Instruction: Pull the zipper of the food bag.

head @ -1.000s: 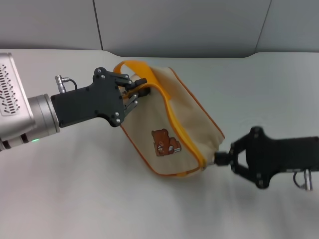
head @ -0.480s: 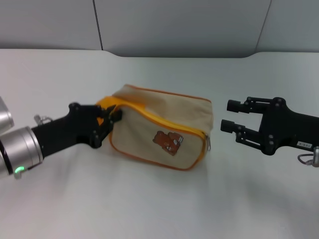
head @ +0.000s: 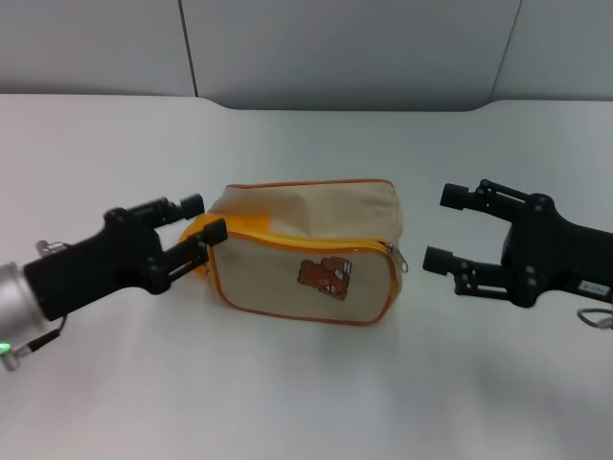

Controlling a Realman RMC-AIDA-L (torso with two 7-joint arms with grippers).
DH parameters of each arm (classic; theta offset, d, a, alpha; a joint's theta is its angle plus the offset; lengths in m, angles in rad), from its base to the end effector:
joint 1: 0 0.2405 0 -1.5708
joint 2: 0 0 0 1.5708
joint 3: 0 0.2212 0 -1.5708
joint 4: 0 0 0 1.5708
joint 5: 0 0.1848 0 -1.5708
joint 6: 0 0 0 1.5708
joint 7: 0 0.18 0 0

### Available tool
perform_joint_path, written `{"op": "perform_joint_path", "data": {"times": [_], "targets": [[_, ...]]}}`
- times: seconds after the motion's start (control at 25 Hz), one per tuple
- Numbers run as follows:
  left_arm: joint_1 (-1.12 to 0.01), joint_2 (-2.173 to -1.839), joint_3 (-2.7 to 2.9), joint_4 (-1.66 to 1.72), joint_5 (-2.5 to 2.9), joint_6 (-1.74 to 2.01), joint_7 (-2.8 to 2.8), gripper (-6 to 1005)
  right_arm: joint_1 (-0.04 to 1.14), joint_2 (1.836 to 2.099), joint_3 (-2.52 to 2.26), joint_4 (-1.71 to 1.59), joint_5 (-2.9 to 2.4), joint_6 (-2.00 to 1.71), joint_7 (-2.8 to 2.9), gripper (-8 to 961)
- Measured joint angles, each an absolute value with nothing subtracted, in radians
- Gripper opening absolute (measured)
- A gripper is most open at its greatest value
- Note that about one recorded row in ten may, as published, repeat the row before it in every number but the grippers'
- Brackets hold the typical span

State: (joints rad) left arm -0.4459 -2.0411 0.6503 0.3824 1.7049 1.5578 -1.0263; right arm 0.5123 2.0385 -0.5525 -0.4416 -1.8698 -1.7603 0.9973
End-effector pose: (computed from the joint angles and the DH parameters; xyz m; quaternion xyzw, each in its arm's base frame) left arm -0.2224 0.2956 -0.0050 -0.8870 -0.1924 -0.3549 0.2243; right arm 0.1916 0.2832 0.0033 -0.9109 0.0977 0.3717 0.1502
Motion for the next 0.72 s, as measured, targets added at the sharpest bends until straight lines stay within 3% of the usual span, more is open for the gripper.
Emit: {"op": "perform_joint_path", "data": {"times": [0.04, 0.08, 0.2, 0.28, 0.72], "targets": [[-0.446, -2.041, 0.650, 0.382, 1.705, 1.558, -1.026, 298, 0.512, 2.039, -0.552, -0.442, -1.870, -1.760, 0.997, 774], [-0.448, -2.016, 0.660, 0.384, 1.716, 1.688, -1.042, 341, 0.512, 2.027, -0.556, -0.442, -1.875, -1.807, 1.012, 781], [-0.459, -1.989, 0.703, 0.388, 1.761, 1.795, -1.046, 469, 0.508, 2.017, -0.560, -0.443, -1.896, -1.858, 1.020, 801], [-0.472, -1.974, 0.752, 0.395, 1.832, 1.846, -1.057, 703, 0.503, 2.015, -0.563, -0.446, -1.941, -1.889, 1.022, 815], [-0.459, -1.983, 0.765, 0.401, 1.897, 1.856, -1.050, 770, 0.511, 2.028, -0.563, -0.444, -2.098, -1.890, 1.022, 828]]}}
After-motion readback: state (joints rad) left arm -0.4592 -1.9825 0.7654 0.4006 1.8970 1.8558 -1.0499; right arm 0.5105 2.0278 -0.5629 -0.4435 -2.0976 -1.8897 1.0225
